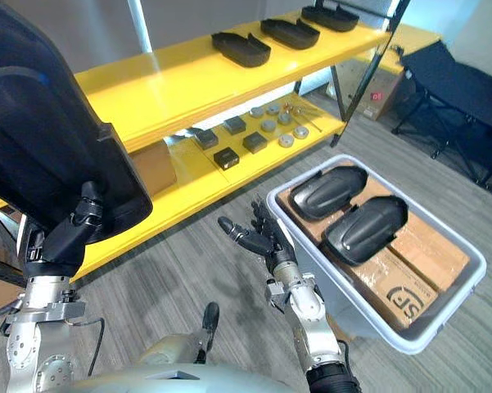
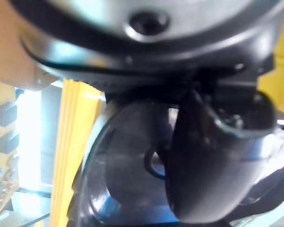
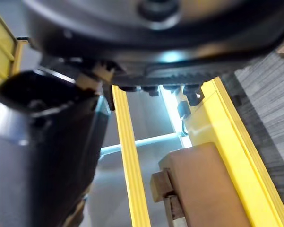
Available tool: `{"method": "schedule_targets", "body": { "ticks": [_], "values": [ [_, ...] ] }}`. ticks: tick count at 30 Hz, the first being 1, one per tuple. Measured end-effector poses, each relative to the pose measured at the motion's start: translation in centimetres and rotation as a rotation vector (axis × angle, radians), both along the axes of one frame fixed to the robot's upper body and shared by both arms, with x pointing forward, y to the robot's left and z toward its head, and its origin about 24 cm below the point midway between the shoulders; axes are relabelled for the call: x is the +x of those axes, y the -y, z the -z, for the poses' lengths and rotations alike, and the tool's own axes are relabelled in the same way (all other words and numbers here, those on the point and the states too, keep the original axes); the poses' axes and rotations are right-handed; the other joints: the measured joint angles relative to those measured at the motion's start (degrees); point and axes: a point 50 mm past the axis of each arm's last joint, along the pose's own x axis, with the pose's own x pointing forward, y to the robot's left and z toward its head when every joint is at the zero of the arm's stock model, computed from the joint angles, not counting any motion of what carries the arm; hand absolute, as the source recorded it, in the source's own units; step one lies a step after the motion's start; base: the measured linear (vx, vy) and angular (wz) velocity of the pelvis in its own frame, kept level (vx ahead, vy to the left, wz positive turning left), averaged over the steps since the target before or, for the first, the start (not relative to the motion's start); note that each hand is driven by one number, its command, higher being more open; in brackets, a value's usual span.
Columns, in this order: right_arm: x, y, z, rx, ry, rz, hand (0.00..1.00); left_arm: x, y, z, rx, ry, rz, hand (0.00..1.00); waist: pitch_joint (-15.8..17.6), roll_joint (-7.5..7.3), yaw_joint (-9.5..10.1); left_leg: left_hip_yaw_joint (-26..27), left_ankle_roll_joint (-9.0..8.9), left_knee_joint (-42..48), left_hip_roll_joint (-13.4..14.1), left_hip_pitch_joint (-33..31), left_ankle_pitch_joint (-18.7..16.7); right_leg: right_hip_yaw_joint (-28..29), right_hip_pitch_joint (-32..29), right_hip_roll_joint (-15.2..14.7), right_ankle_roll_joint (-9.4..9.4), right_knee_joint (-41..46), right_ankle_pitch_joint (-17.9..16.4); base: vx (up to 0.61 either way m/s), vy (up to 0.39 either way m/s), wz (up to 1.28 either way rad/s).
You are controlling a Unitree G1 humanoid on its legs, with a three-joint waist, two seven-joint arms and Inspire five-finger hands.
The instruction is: Walk over and take three plastic housings, then place them on the shelf
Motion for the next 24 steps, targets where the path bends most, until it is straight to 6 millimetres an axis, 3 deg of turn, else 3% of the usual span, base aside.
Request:
{"method": "schedule_targets", "body": {
  "ticks": [2,4,5,6,7,8,9,10,13,16,18,20,22,23,24],
  "values": [
    [-0.3,0.5,0.3,-0.044,-0.012,-0.006,1.00,-0.4,0.2,0.6,0.002,-0.035,0.006,0.00,0.63,1.37,-0.04,0.30,-0.44,0.02,1.75,-0.01,0.39,-0.05,-0.15,1.82,-0.43,-0.01,-0.09,-0.18,-0.173,0.05],
    [-0.8,1.0,0.5,-0.060,-0.027,-0.002,1.00,-0.6,0.3,0.8,0.010,-0.053,0.013,0.00,0.66,1.57,-0.13,1.05,-0.88,0.03,3.23,-0.30,0.05,-1.33,-0.04,3.55,-1.61,0.55,-0.71,-0.12,-0.135,0.29],
    [-0.9,1.4,0.5,-0.065,-0.029,0.011,1.00,-0.6,0.6,0.9,0.002,-0.059,0.025,0.00,0.66,1.57,-0.33,2.43,-1.34,0.22,3.83,-0.85,-1.22,-2.47,0.01,3.97,-1.87,0.59,-0.82,-0.08,-0.112,0.63],
    [-1.0,2.2,0.5,-0.069,-0.029,0.042,1.00,-0.3,1.1,1.3,-0.008,-0.072,0.054,0.00,1.27,0.75,-0.77,5.71,-1.42,2.54,3.99,-2.28,-6.08,-4.17,0.23,3.29,-2.76,0.22,-0.39,-0.05,-0.047,0.60],
    [-1.0,2.6,0.4,-0.072,-0.027,0.057,1.00,-0.3,1.4,1.5,-0.013,-0.082,0.067,0.00,1.72,0.13,-0.96,8.42,-1.56,3.89,4.27,-2.91,-8.52,-4.81,0.27,2.73,-2.82,0.09,-0.38,-0.05,-0.025,0.53],
    [-1.0,3.0,0.4,-0.066,-0.023,0.084,1.00,-0.3,1.5,2.1,-0.015,-0.108,0.083,0.00,1.92,0.02,-0.95,11.76,0.68,8.33,4.86,-4.00,-8.66,-5.79,0.35,1.60,-3.37,0.59,-0.86,0.01,-0.015,0.18],
    [-1.2,3.4,0.2,-0.071,-0.020,0.098,1.00,-0.7,1.4,2.6,-0.021,-0.136,0.078,0.00,1.87,0.63,-0.95,13.49,1.35,13.16,5.63,-2.70,-8.36,-5.84,1.06,1.55,-3.03,1.54,-1.68,0.03,-0.033,0.28],
    [-1.5,3.6,0.2,-0.061,-0.007,0.119,1.00,-0.8,1.4,2.8,-0.021,-0.147,0.077,0.00,1.94,0.31,-1.82,13.52,1.44,12.48,4.74,-2.34,-6.86,-6.31,1.41,1.19,-2.64,2.45,-2.34,0.05,-0.028,0.21],
    [-1.5,3.5,-0.3,-0.019,0.051,0.184,1.00,-0.8,1.3,2.9,-0.024,-0.152,0.076,0.00,2.40,-0.09,-1.66,13.64,1.97,12.37,3.61,-2.03,-7.12,-7.17,1.89,-0.31,-2.35,2.95,-2.60,0.06,0.024,0.12],
    [-1.2,2.9,-0.9,0.068,0.102,0.245,1.00,-0.9,1.3,2.9,-0.016,-0.143,0.091,0.00,3.65,-2.26,-1.42,13.84,2.44,13.05,1.54,-1.73,-9.13,-8.70,2.95,-2.49,-1.91,3.73,-3.01,0.09,0.033,0.16],
    [-0.9,2.8,-1.2,0.077,0.123,0.275,1.00,-0.8,1.3,2.9,-0.013,-0.142,0.101,0.00,3.89,-2.78,-1.46,13.66,3.25,13.67,0.52,-1.53,-10.28,-8.60,2.05,-4.45,-2.11,8.74,-2.81,0.14,0.067,0.28],
    [-0.8,3.0,-1.4,0.062,0.131,0.315,1.00,-0.5,1.1,2.6,-0.004,-0.134,0.106,0.00,3.87,-2.93,-1.49,12.67,4.06,12.90,-0.84,-0.02,-10.97,-7.02,-0.74,-7.45,-3.52,17.60,-0.52,0.17,0.118,0.32],
    [-0.6,3.1,-1.5,0.030,0.139,0.366,1.00,-0.3,0.5,2.3,0.009,-0.118,0.085,0.00,3.83,-3.01,-1.49,11.82,4.28,10.67,-1.60,2.24,-11.13,-3.31,-3.78,-9.23,-2.44,25.00,4.28,0.14,0.091,0.17],
    [-0.5,3.0,-1.6,0.040,0.144,0.390,1.00,-0.2,0.1,2.1,0.014,-0.111,0.063,0.00,3.76,-3.06,-1.58,11.04,4.42,9.03,-1.84,3.84,-11.21,-0.13,-6.42,-9.99,-1.64,30.06,8.44,0.18,0.067,0.06],
    [-0.3,2.9,-1.7,0.049,0.150,0.403,1.00,-0.1,-0.1,2.0,0.012,-0.110,0.048,0.00,3.72,-3.12,-1.60,10.33,4.81,7.61,-2.01,5.02,-11.24,1.94,-8.58,-10.30,-1.22,33.88,7.70,0.26,0.082,0.06]
  ]
}}
